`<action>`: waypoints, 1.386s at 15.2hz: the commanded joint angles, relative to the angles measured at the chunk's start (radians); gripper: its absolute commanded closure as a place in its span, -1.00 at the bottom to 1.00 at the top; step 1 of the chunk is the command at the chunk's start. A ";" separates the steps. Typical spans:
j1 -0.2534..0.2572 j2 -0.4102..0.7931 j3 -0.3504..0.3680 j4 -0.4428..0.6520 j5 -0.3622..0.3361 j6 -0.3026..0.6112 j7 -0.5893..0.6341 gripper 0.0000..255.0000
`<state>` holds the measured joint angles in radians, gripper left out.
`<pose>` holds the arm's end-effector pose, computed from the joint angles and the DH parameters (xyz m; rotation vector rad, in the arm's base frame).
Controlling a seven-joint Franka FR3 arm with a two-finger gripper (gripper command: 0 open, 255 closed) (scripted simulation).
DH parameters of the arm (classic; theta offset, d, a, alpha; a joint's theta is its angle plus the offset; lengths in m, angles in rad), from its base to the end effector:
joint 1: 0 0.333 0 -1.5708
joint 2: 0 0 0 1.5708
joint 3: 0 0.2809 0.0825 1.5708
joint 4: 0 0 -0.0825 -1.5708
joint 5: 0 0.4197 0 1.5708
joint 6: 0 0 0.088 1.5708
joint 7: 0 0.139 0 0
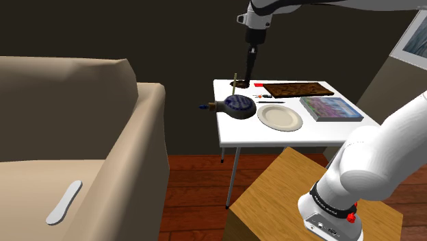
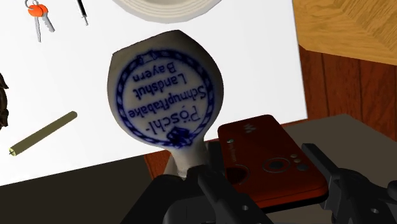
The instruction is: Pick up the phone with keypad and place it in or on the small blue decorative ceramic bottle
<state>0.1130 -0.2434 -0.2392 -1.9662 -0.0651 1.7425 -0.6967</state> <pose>0.5257 -0.0808 0.5022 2.9957 0.9064 0.0147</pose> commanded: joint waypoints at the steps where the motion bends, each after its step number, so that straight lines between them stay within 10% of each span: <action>1: -0.005 0.077 -0.021 0.094 0.015 -0.017 -0.034 1.00; 8: -0.054 0.361 -0.082 0.453 0.097 -0.103 -0.154 1.00; 21: -0.050 0.345 -0.078 0.258 0.092 0.077 -0.150 1.00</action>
<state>0.0626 0.1025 -0.3178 -1.6922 0.0272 1.8035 -0.8479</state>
